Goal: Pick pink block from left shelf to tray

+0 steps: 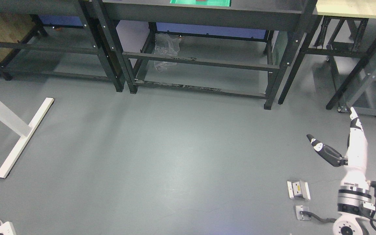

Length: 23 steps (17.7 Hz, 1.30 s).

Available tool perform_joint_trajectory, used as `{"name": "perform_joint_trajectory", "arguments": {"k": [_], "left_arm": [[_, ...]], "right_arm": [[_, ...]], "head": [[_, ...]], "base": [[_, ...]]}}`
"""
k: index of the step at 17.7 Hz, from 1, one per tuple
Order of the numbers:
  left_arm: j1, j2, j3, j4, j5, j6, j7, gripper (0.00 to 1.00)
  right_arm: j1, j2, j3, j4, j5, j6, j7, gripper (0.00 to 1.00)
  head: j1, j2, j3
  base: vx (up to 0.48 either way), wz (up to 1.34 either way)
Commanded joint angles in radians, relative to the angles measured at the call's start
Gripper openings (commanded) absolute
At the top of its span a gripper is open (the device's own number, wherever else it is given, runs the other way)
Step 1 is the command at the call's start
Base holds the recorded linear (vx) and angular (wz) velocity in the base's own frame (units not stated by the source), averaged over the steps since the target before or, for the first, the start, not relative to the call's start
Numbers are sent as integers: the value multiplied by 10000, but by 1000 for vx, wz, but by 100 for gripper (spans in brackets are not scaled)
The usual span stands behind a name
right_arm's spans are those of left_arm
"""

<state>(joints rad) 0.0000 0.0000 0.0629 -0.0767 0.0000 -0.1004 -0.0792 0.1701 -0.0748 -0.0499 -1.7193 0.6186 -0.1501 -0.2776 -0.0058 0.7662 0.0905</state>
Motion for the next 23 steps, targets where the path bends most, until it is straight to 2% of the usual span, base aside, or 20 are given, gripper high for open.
{"name": "perform_joint_trajectory", "arguments": {"k": [1,23], "left_arm": [[93,175,0,0,-15,-8,-6,100],[93,175,0,0,-15,-8,-6,100]], "right_arm": [[-59,57,69,-34,2082,89,506,100],[-59,150,115,-18,2082,212,506,100]], "head": [[0,0,0],[0,0,0]], "base": [[0,0],[2,3]]}}
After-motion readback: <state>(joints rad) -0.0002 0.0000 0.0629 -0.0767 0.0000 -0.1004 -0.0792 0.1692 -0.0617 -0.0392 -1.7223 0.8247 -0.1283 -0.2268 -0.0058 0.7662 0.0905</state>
